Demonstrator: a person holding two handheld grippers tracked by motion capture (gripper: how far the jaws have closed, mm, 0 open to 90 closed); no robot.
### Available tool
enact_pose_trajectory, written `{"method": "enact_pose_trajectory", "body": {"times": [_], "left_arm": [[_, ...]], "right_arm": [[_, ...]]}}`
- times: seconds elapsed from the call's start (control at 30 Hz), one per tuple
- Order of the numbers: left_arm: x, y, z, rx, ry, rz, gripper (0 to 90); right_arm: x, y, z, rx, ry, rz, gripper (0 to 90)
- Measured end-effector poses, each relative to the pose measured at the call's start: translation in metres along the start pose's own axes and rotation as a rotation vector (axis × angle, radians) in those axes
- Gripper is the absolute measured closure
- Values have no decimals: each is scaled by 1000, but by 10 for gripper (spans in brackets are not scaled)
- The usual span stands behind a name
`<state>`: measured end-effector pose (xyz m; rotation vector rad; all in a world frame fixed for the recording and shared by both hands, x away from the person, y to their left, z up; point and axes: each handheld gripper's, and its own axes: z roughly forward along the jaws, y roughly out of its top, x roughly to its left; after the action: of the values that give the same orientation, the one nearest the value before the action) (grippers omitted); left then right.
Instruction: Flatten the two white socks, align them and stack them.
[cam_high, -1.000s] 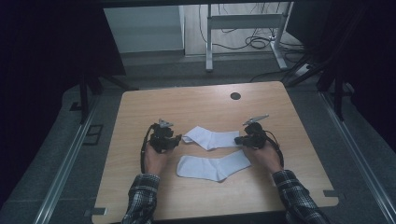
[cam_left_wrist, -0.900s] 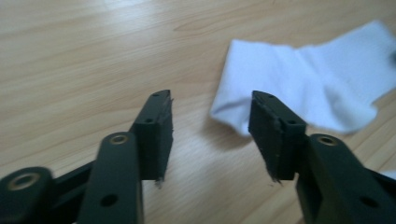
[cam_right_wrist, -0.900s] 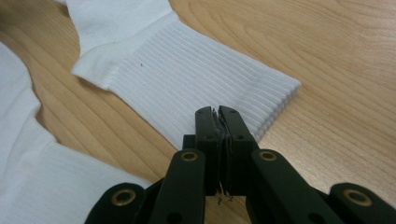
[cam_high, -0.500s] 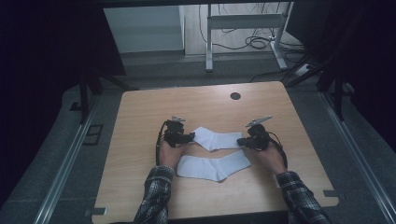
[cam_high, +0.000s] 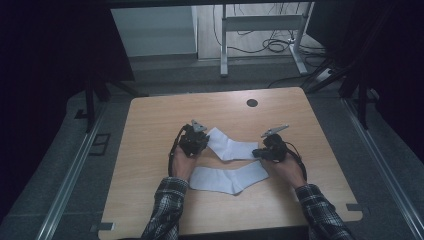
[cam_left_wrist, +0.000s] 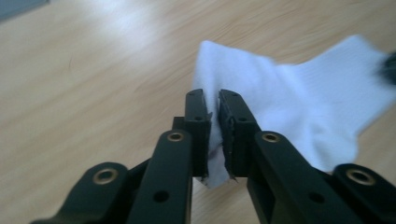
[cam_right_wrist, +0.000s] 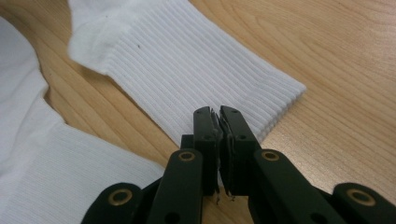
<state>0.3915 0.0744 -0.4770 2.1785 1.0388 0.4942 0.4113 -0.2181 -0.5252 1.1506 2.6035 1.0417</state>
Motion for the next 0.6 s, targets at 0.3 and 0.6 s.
{"method": "enact_pose_trajectory", "body": {"times": [0.3, 0.6], "left_arm": [[-22, -22, 25, 123, -127, 24, 660], [-7, -16, 6, 31, -97, -25, 502]], "right_arm": [[-7, -5, -9, 23, -33, 2, 845], [-28, -19, -26, 26, -63, 41, 845]]}}
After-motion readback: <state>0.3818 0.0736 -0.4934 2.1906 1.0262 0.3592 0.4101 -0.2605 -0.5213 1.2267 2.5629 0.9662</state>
